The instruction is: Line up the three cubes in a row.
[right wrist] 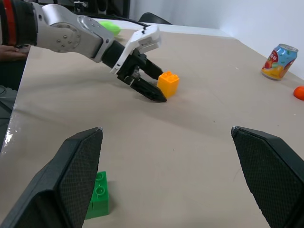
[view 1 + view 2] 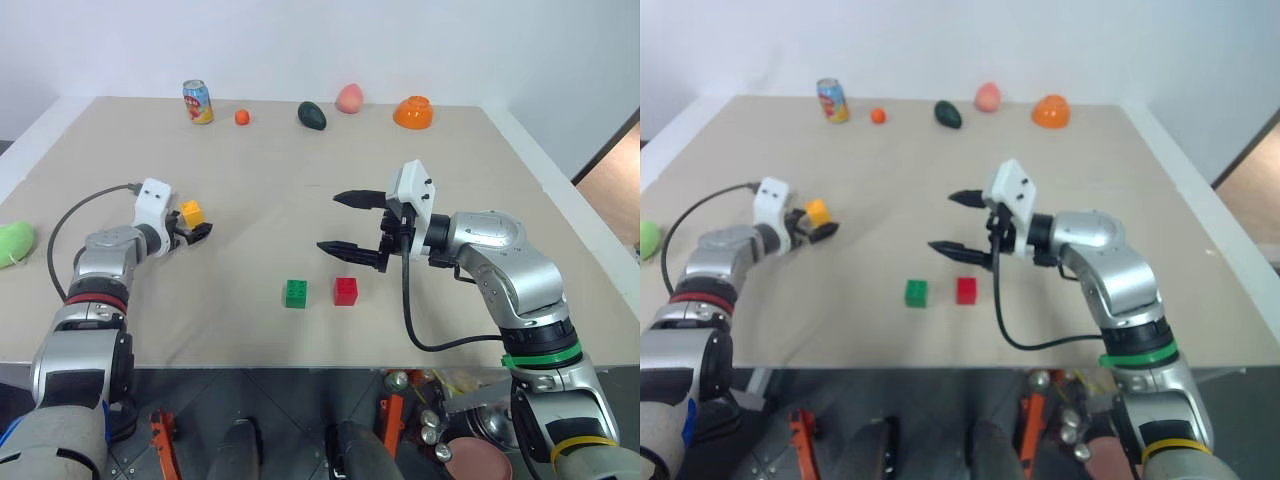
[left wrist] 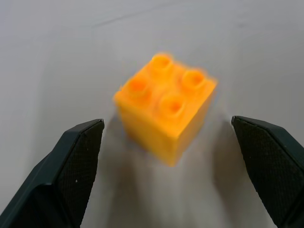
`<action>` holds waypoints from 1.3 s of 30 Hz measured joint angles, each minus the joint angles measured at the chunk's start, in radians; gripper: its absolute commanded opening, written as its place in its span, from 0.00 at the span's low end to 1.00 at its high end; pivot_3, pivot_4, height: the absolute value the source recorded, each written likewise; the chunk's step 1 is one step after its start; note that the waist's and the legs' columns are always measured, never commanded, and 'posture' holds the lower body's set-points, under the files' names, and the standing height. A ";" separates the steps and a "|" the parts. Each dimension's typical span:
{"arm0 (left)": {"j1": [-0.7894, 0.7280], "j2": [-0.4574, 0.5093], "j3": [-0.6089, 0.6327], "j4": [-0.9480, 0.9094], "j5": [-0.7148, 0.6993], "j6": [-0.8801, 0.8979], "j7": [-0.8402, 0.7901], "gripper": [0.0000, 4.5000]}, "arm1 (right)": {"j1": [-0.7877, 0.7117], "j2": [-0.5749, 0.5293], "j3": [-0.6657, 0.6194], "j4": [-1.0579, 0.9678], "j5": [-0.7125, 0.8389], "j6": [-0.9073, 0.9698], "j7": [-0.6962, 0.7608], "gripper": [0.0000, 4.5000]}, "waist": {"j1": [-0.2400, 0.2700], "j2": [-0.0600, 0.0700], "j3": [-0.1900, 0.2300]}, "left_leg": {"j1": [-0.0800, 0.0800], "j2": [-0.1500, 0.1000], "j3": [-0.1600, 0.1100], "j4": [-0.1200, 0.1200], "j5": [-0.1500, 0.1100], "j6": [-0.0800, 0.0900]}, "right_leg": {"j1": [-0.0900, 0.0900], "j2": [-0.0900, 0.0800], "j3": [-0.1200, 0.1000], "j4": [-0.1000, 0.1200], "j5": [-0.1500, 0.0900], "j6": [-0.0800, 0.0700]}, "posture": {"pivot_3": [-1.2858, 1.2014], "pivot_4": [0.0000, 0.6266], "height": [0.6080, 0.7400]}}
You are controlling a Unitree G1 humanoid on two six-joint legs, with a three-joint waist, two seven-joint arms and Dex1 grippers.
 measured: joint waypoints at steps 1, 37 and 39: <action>-0.015 -0.002 -0.002 0.025 0.005 -0.009 -0.001 0.99 | 0.000 0.000 0.000 0.000 0.000 0.000 0.000 1.00 | 0.000 0.000 0.000 | 0.000 0.000 0.000 0.000 0.000 0.000 | 0.000 0.000 0.000 0.000 0.000 0.000 | 0.52 0.24 0.99; -0.049 -0.004 0.005 0.116 0.032 -0.052 0.056 0.42 | -0.016 -0.003 0.000 0.024 -0.005 -0.009 0.020 1.00 | 0.000 0.000 0.000 | -0.001 0.000 0.000 0.000 0.000 0.000 | -0.001 0.000 0.000 0.000 0.000 0.000 | 0.52 0.24 0.99; -0.049 -0.004 0.005 0.116 0.032 -0.052 0.056 0.42 | -0.018 -0.003 0.000 0.026 -0.005 -0.009 0.020 1.00 | 0.000 0.000 0.000 | -0.001 0.000 0.000 0.000 0.000 0.000 | -0.001 0.000 0.000 0.000 0.000 0.000 | 0.52 0.24 0.99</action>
